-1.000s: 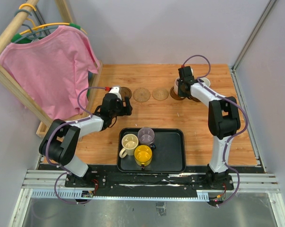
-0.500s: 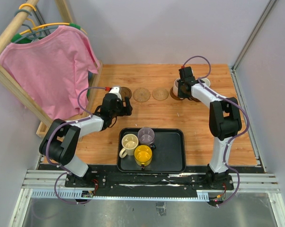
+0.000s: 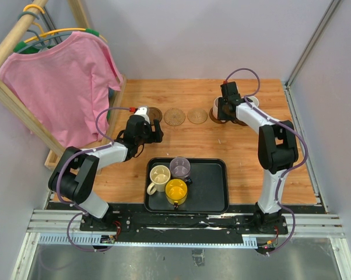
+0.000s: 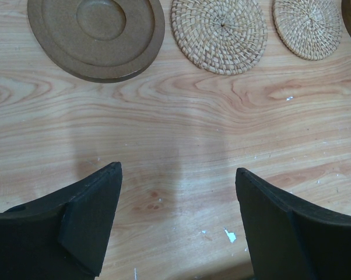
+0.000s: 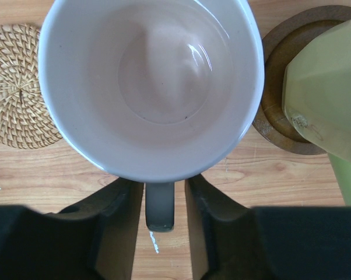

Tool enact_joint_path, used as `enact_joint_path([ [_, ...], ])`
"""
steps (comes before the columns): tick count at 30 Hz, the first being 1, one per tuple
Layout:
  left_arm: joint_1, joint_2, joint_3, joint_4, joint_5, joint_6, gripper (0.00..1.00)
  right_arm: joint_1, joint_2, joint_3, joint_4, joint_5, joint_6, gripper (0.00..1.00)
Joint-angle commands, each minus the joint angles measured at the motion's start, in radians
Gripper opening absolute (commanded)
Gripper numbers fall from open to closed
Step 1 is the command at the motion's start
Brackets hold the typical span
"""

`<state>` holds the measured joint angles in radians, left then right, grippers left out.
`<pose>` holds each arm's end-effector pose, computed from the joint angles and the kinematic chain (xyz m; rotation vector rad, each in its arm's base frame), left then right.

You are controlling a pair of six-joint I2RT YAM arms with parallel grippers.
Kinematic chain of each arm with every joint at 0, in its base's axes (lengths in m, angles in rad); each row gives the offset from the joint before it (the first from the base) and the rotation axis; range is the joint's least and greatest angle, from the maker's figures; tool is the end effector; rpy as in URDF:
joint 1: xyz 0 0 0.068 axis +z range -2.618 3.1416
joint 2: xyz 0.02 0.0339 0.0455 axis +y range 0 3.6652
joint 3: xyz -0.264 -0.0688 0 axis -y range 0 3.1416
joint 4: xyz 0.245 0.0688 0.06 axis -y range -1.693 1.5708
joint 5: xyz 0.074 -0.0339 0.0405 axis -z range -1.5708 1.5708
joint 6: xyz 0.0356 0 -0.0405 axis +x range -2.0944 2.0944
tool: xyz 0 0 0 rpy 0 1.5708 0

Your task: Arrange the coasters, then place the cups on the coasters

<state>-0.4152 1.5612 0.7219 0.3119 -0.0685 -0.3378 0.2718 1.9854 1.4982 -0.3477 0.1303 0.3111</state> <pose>0.2942 -0.1270 0.1801 0.0403 2.1195 -0.3804 0.4292 0.1148 0.2124 0.1075 2.3972 0.1158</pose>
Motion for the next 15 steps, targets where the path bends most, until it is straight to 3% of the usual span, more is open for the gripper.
enact_joint_path([
  [1, -0.008, -0.003, 0.021, 0.02, 0.004, 0.001, 0.83, -0.008, -0.056, 0.001, 0.002, -0.006, -0.003, 0.39],
  [15, -0.009, -0.041, 0.001, 0.015, 0.001, -0.002, 0.83, 0.034, -0.177, -0.094, -0.009, 0.051, 0.005, 0.6],
])
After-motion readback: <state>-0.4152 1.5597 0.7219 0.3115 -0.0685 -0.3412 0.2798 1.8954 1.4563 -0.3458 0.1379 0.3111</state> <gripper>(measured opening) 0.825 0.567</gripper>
